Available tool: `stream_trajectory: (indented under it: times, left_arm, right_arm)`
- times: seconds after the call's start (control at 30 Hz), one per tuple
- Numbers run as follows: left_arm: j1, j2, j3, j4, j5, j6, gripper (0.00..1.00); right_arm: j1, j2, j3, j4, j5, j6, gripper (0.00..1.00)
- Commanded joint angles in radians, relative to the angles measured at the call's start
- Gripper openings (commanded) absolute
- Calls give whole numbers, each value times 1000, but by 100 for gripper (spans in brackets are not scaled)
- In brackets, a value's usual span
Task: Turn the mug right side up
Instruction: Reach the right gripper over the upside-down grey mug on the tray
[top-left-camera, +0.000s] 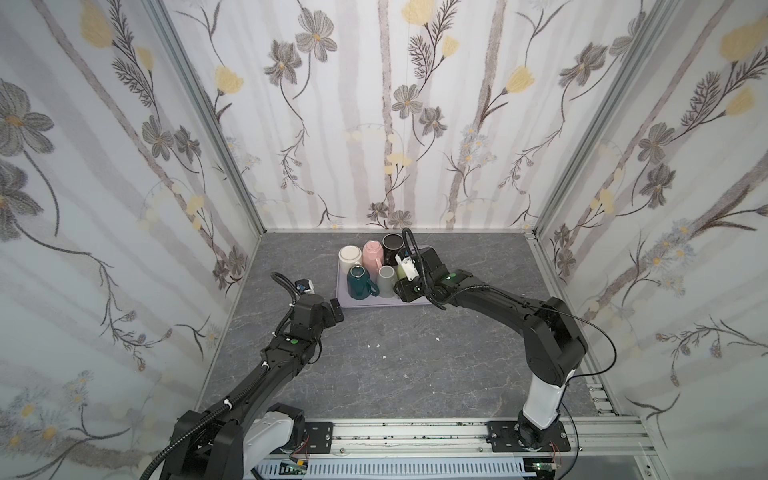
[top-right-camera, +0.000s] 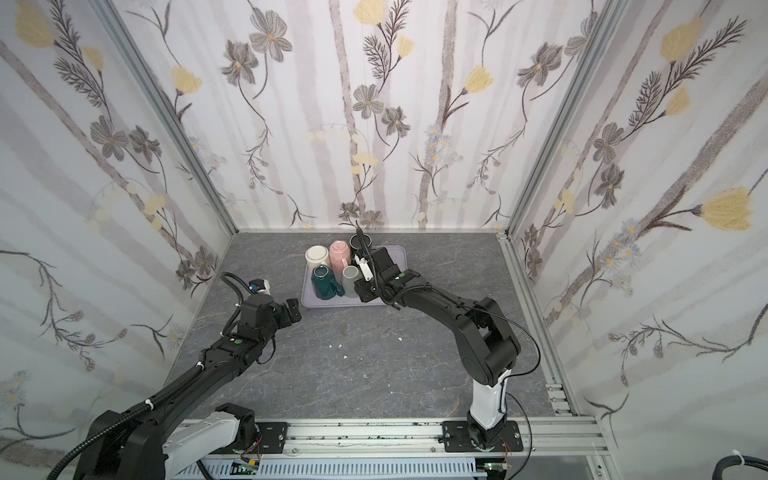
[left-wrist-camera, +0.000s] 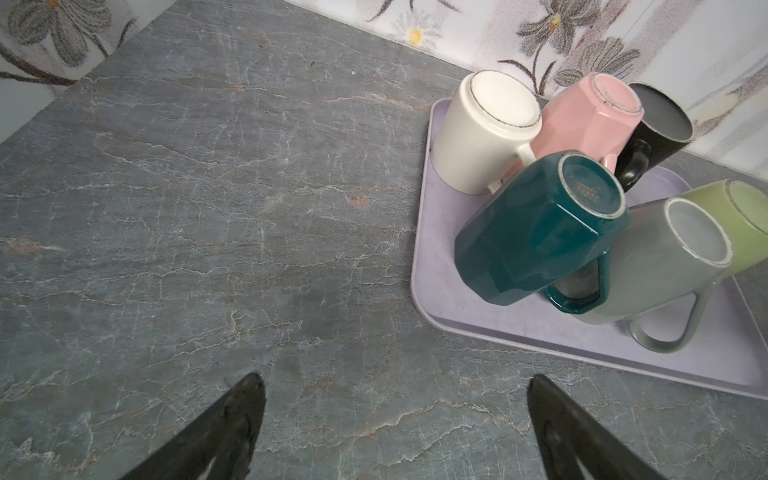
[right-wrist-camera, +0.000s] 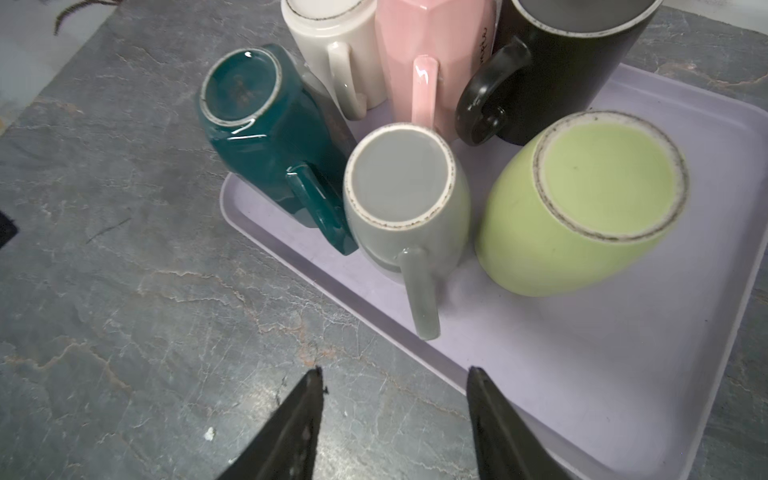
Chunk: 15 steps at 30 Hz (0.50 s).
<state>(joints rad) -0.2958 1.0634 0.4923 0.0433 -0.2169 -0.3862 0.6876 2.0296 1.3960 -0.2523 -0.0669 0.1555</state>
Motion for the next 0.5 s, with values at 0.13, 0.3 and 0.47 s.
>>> stream_trajectory:
  times: [0.13, 0.3, 0.47]
  left_arm:
    - [0, 15, 0, 26, 6, -40, 100]
    - [0, 17, 2, 16, -4, -51, 100]
    - [-1, 14, 2, 13, -8, -56, 100]
  right_arm:
    - [12, 72, 62, -57, 35, -20, 44]
    - [13, 113, 110, -76, 75, -48, 41]
    - [15, 176, 195, -141, 144, -75, 36]
